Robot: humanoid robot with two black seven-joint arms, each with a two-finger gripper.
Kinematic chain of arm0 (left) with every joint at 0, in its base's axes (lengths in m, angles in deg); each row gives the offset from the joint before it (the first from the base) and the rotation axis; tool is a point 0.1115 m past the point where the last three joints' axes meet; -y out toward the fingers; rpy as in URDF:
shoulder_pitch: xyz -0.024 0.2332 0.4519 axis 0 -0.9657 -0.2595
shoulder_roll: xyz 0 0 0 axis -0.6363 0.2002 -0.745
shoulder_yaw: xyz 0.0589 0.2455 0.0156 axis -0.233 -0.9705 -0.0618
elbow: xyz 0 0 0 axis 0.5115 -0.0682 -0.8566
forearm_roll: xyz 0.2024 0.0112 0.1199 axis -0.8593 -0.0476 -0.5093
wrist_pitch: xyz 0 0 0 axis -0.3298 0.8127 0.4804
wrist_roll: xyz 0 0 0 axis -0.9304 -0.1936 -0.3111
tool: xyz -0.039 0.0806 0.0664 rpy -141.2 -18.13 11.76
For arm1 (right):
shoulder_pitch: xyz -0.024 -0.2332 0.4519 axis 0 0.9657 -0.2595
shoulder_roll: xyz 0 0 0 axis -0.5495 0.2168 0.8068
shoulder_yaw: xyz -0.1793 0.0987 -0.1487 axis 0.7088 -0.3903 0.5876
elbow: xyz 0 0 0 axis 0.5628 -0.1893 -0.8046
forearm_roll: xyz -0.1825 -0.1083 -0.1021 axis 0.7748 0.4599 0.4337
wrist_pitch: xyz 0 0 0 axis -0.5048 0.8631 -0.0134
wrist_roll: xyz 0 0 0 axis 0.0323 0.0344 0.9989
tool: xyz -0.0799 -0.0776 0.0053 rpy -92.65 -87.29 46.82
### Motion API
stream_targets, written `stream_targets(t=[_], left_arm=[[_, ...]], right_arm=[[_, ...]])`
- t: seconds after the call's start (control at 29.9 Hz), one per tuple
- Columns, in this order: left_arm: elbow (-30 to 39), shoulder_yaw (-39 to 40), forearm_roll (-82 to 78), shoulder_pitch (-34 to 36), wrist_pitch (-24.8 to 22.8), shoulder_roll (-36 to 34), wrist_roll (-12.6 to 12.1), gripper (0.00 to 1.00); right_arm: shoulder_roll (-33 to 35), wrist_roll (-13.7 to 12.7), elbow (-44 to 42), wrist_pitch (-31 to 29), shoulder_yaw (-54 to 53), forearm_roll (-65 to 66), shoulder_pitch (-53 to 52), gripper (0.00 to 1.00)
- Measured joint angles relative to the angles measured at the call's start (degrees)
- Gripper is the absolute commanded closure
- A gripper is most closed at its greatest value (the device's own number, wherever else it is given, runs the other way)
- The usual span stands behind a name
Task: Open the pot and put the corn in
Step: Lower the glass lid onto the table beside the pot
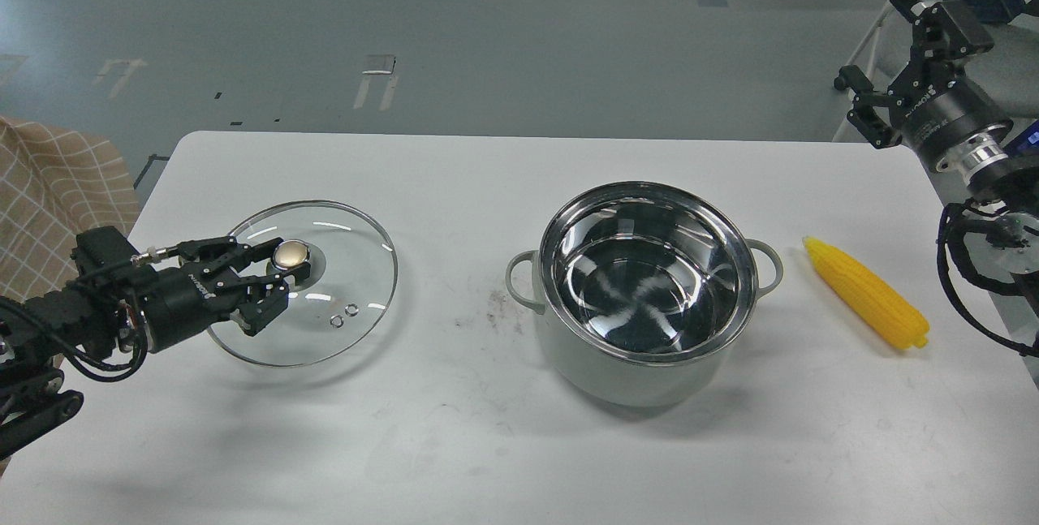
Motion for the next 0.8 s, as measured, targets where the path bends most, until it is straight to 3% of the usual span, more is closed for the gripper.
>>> stream_targets(t=[0.23,0.57,0.67,0.8], left_arm=[[-1.5,0.2,-0.7,-0.1,0.1,1.4,0.0,0.79],[-3.9,0.0,-0.8,-0.5,0.1,3.1,0.0,0.78],[-4.2,0.0,-0.8,-0.5,0.1,3.4,0.0,0.72],[-4.3,0.0,-0.8,-0.5,0.1,3.5,0.0,0.54]], right_arm=[[-0.1,0.0,0.0,0.0,-0.1,0.0,0.0,0.0],[-0.1,0.0,-0.1,0.0,-0.2,0.0,0.0,0.0],[-0.1,0.0,-0.1,0.0,-0.2,0.0,0.1,0.0],[-0.1,0.0,0.0,0.0,-0.2,0.0,0.1,0.0]])
